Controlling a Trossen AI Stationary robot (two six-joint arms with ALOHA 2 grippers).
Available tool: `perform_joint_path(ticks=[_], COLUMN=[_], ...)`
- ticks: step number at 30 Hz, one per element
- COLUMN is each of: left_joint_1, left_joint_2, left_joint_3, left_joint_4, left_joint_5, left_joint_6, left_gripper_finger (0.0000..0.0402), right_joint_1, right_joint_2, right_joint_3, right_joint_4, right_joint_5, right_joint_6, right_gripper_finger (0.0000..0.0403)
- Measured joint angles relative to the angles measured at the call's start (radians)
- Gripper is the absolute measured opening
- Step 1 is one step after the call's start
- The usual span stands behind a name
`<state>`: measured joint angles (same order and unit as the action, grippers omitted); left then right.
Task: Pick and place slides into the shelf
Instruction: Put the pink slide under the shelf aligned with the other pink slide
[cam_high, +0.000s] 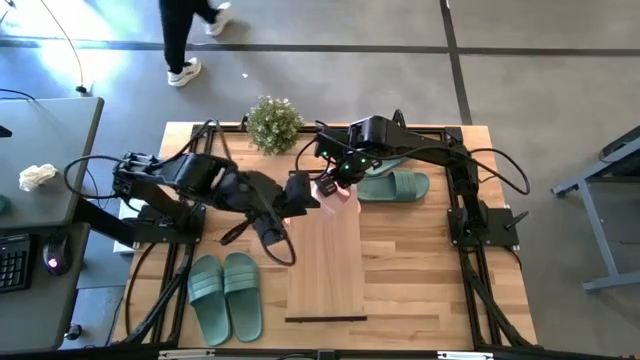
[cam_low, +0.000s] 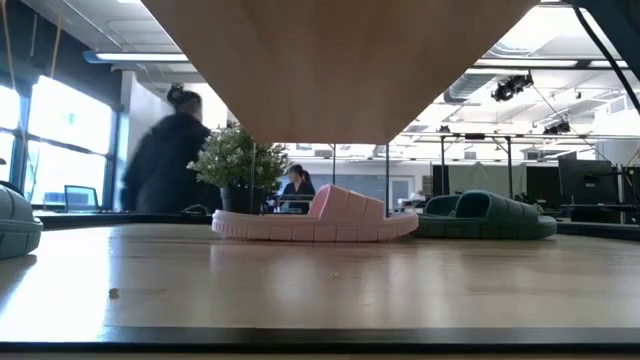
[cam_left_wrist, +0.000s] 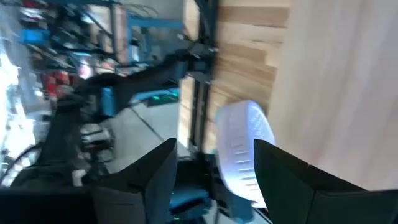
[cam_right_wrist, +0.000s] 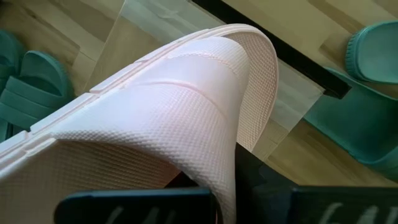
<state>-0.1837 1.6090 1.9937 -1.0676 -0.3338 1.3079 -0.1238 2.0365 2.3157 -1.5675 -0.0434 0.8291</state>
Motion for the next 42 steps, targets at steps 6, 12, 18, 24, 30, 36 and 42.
perform_joint_path(ticks=[6,12,18,24,30,36,42], left_joint_1=[0.000,-0.015,-0.013,-0.013,-0.013,-0.013,-0.014], left_joint_2=[0.074,0.085,0.084,0.089,0.090,0.090,0.090], left_joint_3=[0.029,0.031,0.031,0.031,0.031,0.031,0.031], left_joint_4=[-0.087,-0.083,-0.082,-0.030,-0.031,-0.030,-0.033], left_joint_5=[-0.102,-0.209,-0.198,-0.197,-0.194,-0.171,-0.138], left_joint_6=[-0.013,-0.027,-0.091,-0.123,-0.138,-0.162,-0.192], left_gripper_finger=[0.0214,0.0228,0.0228,0.0228,0.0227,0.0227,0.0215], right_joint_1=[0.000,0.000,0.000,0.000,0.000,0.000,0.000], right_joint_2=[0.000,0.000,0.000,0.000,0.000,0.000,0.000], right_joint_3=[0.000,0.000,0.000,0.000,0.000,0.000,0.000], right_joint_4=[0.002,-0.003,-0.002,0.006,-0.001,-0.002,-0.003], right_joint_5=[0.002,0.007,0.013,0.014,0.016,0.017,0.024], right_joint_6=[-0.004,-0.016,-0.022,-0.025,-0.026,-0.027,-0.031], right_gripper_finger=[0.0000,0.0000,0.0000,0.0000,0.0000,0.0000,0.0000])
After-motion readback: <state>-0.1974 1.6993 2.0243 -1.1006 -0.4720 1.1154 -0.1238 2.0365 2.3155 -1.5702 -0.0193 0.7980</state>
